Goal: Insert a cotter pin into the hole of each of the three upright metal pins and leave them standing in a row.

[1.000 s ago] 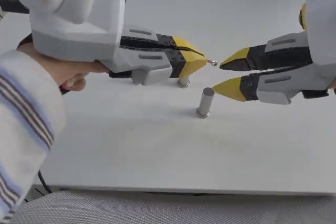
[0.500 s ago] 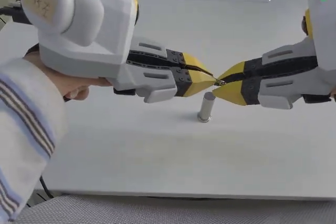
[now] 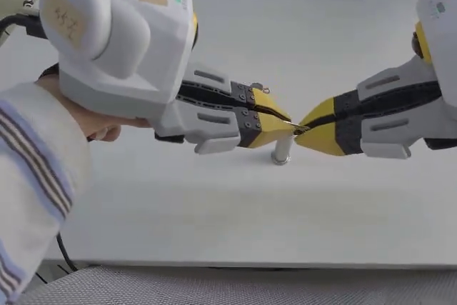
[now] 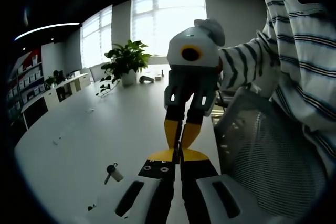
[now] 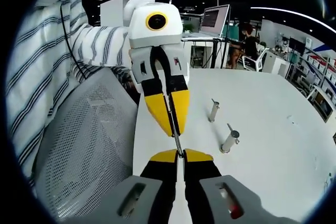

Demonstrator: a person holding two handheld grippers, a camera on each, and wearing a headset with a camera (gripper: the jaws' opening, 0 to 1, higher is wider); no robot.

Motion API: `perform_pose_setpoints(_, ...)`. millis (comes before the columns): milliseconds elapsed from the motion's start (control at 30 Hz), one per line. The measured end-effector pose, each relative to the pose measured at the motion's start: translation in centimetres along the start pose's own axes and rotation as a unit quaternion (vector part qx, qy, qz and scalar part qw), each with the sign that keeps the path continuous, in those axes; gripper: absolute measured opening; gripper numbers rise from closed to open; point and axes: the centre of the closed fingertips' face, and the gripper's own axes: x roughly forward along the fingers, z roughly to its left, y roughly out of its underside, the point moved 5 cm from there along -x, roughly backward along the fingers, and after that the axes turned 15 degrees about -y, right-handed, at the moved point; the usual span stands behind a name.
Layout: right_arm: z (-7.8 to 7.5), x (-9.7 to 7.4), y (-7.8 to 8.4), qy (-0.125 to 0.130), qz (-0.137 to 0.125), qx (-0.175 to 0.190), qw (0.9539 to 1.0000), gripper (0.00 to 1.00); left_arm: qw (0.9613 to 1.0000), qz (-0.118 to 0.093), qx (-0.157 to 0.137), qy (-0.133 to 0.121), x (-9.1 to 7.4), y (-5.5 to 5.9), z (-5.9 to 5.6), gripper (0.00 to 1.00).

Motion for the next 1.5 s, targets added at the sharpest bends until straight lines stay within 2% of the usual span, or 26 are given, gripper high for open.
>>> perform_pose_setpoints(167, 0.5, -0.1, 0.2, -0.012, 0.003, 0.002, 0.9999, 0.0, 0.9997, 0.014, 0.014, 0.013, 0.2, 0.9, -0.3, 0.0)
perform_pose_setpoints(233, 0.6, -0.1, 0.5, -0.02, 0.005, 0.015, 0.9997, 0.0, 0.9995, 0.018, 0.018, 0.018, 0.4, 0.7, -0.9, 0.0)
perform_pose_setpoints(333, 0.8, 0.0, 0.8, -0.027, 0.013, 0.009, 0.9995, 0.0, 0.9992, 0.023, 0.021, 0.024, 0.8, 0.7, -1.3, 0.0)
perform_pose_setpoints(433, 0.8, -0.1, 1.1, -0.028, 0.016, 0.006, 0.9995, 0.0, 0.9992, 0.032, -0.002, 0.024, 1.0, 0.8, -1.6, 0.0)
perform_pose_setpoints(533, 0.7, -0.2, 1.3, -0.027, 0.014, 0.012, 0.9994, 0.0, 0.9992, 0.03, 0.004, 0.025, 1.1, 0.8, -1.8, 0.0)
perform_pose_setpoints(700, 0.7, -0.4, 1.6, -0.022, 0.016, 0.016, 0.9995, 0.0, 0.9992, 0.034, -0.004, 0.019, 1.5, 0.9, -1.7, 0.03)
perform_pose_setpoints(767, 0.5, -0.6, 1.9, -0.016, 0.023, 0.016, 0.9995, 0.0, 0.9993, 0.037, 0.001, 0.01, 1.8, 1.1, -1.4, 0.09)
perform_pose_setpoints(900, -0.3, -1.1, 2.6, -0.003, 0.04, 0.023, 0.9989, 0.0, 0.999, 0.042, 0.008, -0.013, 2.4, 1.6, -0.6, 0.29)
perform_pose_setpoints(1000, -0.8, -1.3, 3.3, 0.003, 0.055, 0.028, 0.9981, 0.0, 0.9982, 0.049, 0.009, -0.034, 2.9, 2.1, 0.3, 0.36)
perform_pose_setpoints(1133, -1.4, -1.4, 4.0, 0.009, 0.069, 0.033, 0.997, 0.0, 0.9974, 0.056, 0.003, -0.045, 3.7, 2.8, 1.4, 0.33)
perform_pose_setpoints(1333, -2.2, -1.5, 4.9, 0.016, 0.084, 0.034, 0.9958, 0.0, 0.9966, 0.068, 0.001, -0.047, 4.6, 3.5, 2.1, 0.3)
perform_pose_setpoints(1500, -3.2, -1.8, 6.2, 0.024, 0.091, 0.043, 0.9946, 0.0, 0.9954, 0.082, 0.003, -0.048, 5.2, 4.3, 2.7, 0.23)
